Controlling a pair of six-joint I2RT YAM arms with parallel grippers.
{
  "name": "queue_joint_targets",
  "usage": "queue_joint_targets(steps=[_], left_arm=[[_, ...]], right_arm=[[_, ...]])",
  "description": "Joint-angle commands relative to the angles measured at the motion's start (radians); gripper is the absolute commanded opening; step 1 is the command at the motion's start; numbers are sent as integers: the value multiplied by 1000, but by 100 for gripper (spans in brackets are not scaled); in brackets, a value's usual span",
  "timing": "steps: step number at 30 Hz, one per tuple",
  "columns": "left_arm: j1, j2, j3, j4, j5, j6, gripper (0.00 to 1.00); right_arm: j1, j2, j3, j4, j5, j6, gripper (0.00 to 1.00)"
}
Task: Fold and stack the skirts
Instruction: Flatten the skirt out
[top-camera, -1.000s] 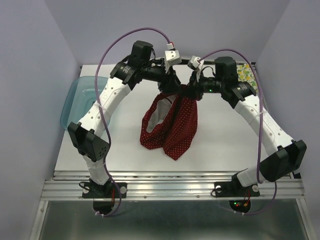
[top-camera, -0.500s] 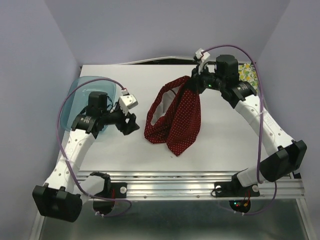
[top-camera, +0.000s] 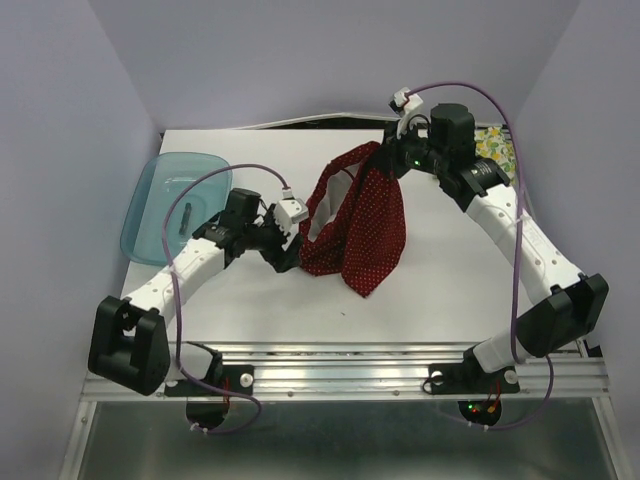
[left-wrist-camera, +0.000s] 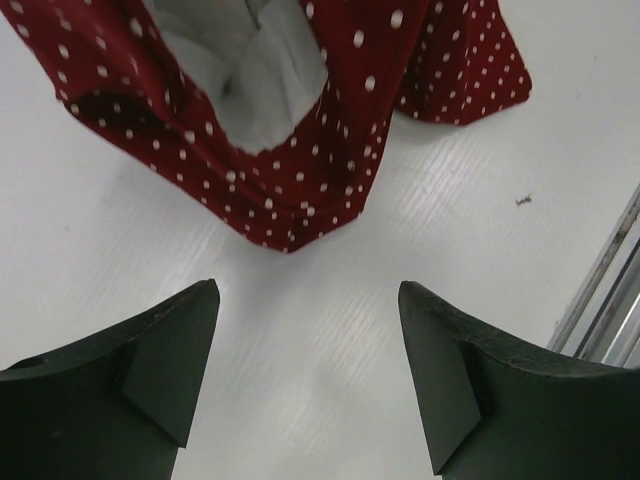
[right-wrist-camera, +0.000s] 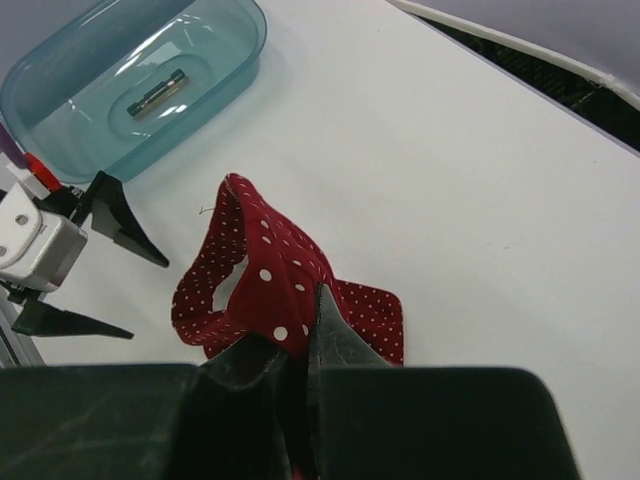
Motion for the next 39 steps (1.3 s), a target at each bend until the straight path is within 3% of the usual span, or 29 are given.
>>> queue_joint_targets(steps=[1,6,13,15,19,22,23,26,29,33,34,39], left_arm=[[-24,44,15,238,10,-116,84],[-28,79,-5,376,53,-164,85],[-36,157,9,435,107,-205,83],[-39,171,21,439,118,-208,79],[-41,197,36,444,152,-216,59],[-41,196,29,459,147,-219,52],[-41,197,26,464,147,-219,53],[-50,202,22,467,165,-210,68],[-67,196,13,493,141,-214,69],[-68,205,10,519,87,-222,54],[-68,209,13,528,61,-228,41],[-38,138,50,481,-24,-207,0]], right_arm=[[5,-4,66,82,3,10,1],[5,-3,71,85,3,6,1],[5,-9,67,88,23,3,1],[5,-7,69,88,32,-2,1],[5,-7,75,88,67,-5,1],[5,-10,75,92,76,3,1],[5,-10,77,91,73,6,1],[-5,-9,77,92,72,13,1],[-5,-9,78,92,70,18,1],[-14,-4,86,92,69,29,1],[-14,-3,89,92,69,30,1],[-58,-26,63,89,122,-16,1]])
